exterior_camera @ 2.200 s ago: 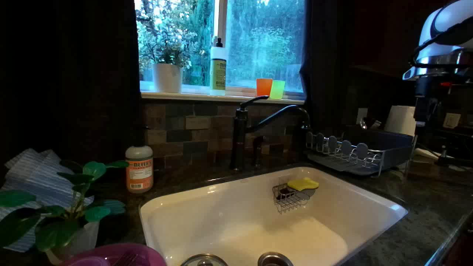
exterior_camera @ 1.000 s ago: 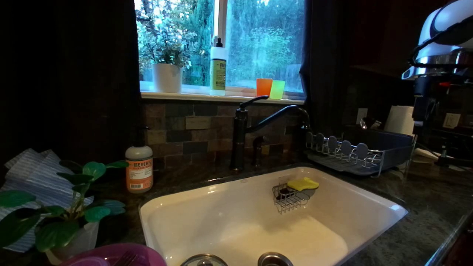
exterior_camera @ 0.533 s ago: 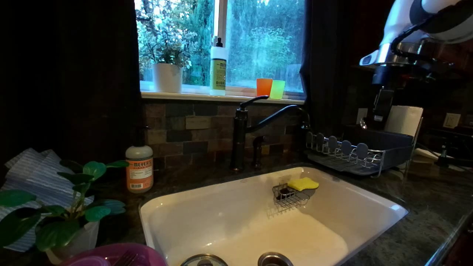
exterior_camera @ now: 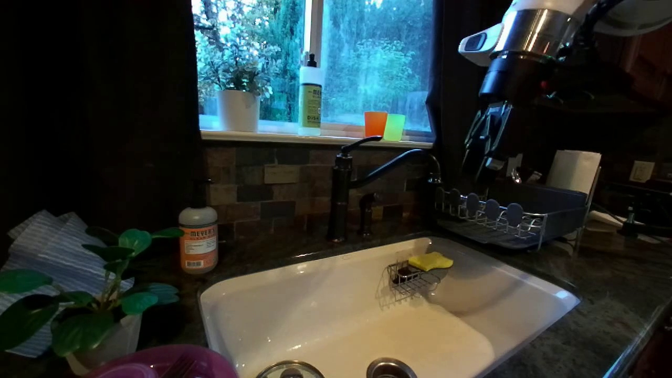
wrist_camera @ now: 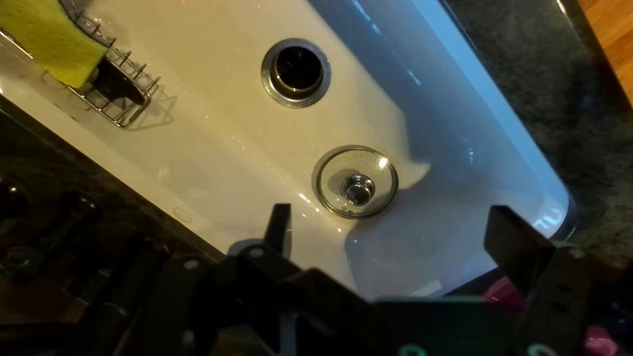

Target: Put the purple cup inside the drying rack

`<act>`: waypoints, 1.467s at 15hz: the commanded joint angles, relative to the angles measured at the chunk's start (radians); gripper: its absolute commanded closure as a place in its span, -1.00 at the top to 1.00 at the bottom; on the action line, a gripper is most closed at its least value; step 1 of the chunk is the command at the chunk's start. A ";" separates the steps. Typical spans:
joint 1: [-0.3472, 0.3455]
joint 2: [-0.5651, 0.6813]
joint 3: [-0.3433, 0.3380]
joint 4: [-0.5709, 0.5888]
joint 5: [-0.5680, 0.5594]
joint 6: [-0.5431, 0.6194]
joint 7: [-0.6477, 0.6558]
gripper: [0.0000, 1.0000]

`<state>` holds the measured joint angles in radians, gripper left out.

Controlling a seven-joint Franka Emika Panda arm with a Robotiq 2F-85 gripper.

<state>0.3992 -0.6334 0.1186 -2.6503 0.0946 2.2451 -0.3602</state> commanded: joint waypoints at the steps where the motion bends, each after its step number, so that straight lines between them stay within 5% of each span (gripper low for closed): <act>1: -0.002 0.006 -0.001 0.004 0.001 -0.002 -0.001 1.00; 12: 0.344 0.599 0.032 0.256 0.213 0.597 -0.375 1.00; 15: 0.399 0.789 0.056 0.440 0.343 0.632 -0.587 1.00; 16: 0.377 0.651 0.047 0.301 0.260 0.625 -0.456 1.00; 22: 0.395 0.790 0.054 0.440 0.312 0.627 -0.556 1.00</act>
<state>0.7941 0.1570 0.1723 -2.2101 0.4063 2.8720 -0.9161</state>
